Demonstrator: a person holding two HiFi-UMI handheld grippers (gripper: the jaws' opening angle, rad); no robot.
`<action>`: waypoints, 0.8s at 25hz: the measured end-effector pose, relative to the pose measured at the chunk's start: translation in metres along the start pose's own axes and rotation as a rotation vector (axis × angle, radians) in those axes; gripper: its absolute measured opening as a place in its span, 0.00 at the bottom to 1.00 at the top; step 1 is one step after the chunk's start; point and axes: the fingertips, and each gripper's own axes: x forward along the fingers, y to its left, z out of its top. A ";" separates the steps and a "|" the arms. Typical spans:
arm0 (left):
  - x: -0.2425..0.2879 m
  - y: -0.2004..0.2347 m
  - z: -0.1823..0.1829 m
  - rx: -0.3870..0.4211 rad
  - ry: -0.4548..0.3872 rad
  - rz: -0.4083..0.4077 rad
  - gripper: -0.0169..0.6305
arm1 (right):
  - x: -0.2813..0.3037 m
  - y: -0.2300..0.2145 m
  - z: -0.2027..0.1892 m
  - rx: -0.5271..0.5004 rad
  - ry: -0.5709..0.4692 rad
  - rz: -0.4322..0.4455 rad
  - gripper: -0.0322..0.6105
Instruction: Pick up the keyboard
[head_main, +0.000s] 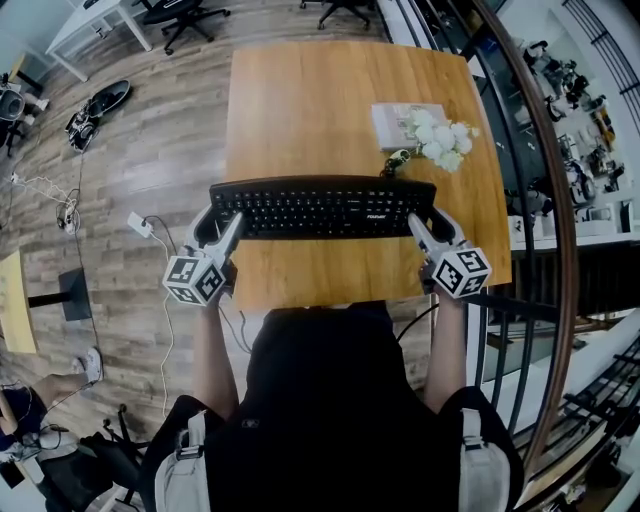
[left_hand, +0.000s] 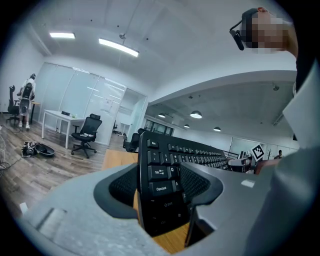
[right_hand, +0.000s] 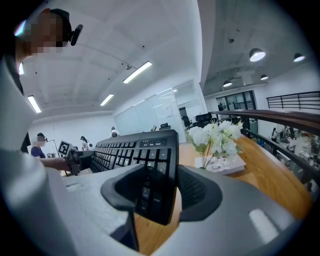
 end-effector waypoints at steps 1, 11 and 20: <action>-0.001 0.000 0.001 0.001 -0.003 0.000 0.44 | -0.001 0.001 0.001 -0.002 -0.004 -0.001 0.36; -0.008 -0.004 0.010 0.013 -0.019 -0.003 0.44 | -0.006 0.007 0.008 -0.019 -0.024 -0.003 0.36; -0.015 -0.006 0.011 0.014 -0.021 0.002 0.44 | -0.010 0.012 0.012 -0.030 -0.024 0.002 0.36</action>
